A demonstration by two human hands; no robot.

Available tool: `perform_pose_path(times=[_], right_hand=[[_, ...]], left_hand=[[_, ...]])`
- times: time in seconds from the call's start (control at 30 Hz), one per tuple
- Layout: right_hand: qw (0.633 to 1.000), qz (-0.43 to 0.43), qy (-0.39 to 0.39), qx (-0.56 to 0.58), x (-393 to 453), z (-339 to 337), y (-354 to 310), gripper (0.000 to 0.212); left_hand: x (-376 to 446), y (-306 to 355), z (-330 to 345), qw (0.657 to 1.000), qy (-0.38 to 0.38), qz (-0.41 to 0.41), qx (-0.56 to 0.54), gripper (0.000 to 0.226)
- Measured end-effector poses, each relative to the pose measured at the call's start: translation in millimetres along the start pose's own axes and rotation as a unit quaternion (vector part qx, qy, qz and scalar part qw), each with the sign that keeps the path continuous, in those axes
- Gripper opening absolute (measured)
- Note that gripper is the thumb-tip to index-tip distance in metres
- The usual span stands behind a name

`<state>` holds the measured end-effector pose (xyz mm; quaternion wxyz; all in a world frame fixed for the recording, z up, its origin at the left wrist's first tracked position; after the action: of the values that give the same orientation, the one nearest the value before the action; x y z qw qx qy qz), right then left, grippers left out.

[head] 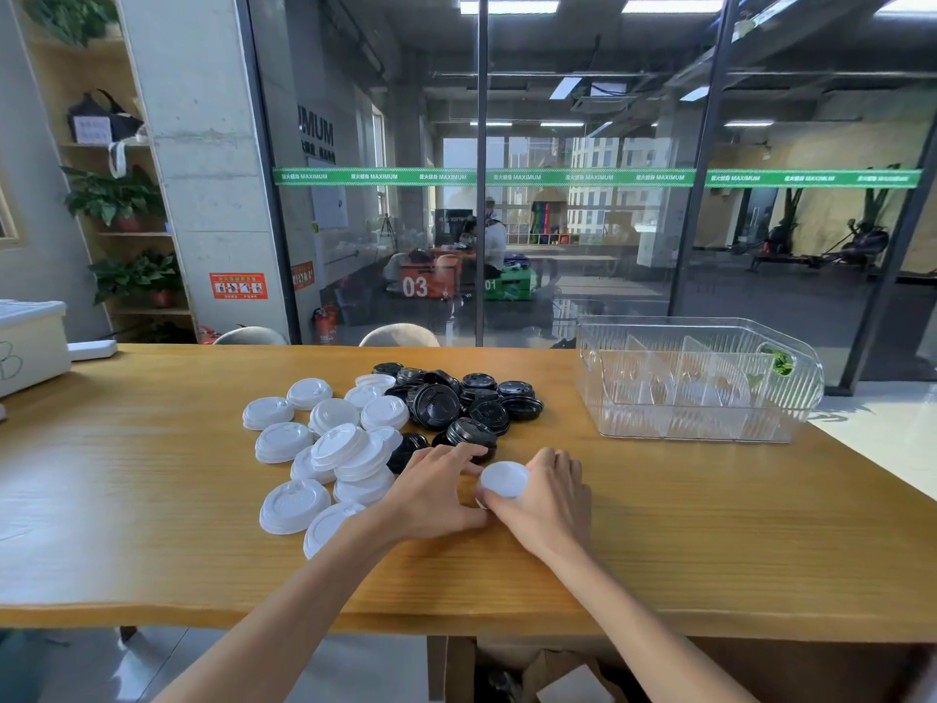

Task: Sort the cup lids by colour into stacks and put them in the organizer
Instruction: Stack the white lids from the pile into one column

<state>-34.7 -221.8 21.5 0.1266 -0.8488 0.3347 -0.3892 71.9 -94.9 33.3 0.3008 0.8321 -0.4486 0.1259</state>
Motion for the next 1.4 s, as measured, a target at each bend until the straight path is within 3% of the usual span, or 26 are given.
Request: perform_pose_path(times=[0.13, 0.33, 0.67, 0.93, 1.13, 1.4], right_hand=[[1.000, -0.007, 0.014, -0.018, -1, 0, 0, 0.080], [0.998, -0.020, -0.001, -0.056, -1, 3, 2, 0.087], [0.997, -0.017, -0.049, -0.055, 3, 9, 2, 0.092], [0.996, -0.025, -0.072, -0.046, 8, 16, 4, 0.099], [0.998, -0.032, -0.039, -0.047, 1, 8, 3, 0.089], [0.997, -0.041, -0.061, -0.018, -2, 5, 4, 0.089]], left_hand=[[0, 0, -2, 1.000, -0.016, -0.005, -0.001, 0.082], [1, 7, -8, 1.000, 0.016, -0.002, -0.015, 0.038], [15, 8, -12, 0.995, 0.057, -0.077, -0.018, 0.019], [25, 6, -8, 0.994, 0.048, -0.096, 0.024, 0.017], [27, 5, -8, 0.994, 0.034, -0.094, 0.036, 0.019], [23, 4, -8, 0.992, 0.079, -0.090, 0.033, 0.022]])
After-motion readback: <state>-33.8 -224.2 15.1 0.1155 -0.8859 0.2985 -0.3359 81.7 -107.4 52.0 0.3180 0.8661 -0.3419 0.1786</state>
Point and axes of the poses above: each hand's wrist, its own x-axis towards the middle knuckle, its own z-axis out of the palm, y = z × x, the point moved 8 cm from there along x, towards the middle knuckle, and after that the axes turned 15 degrees about y, right-handed, at the moved point
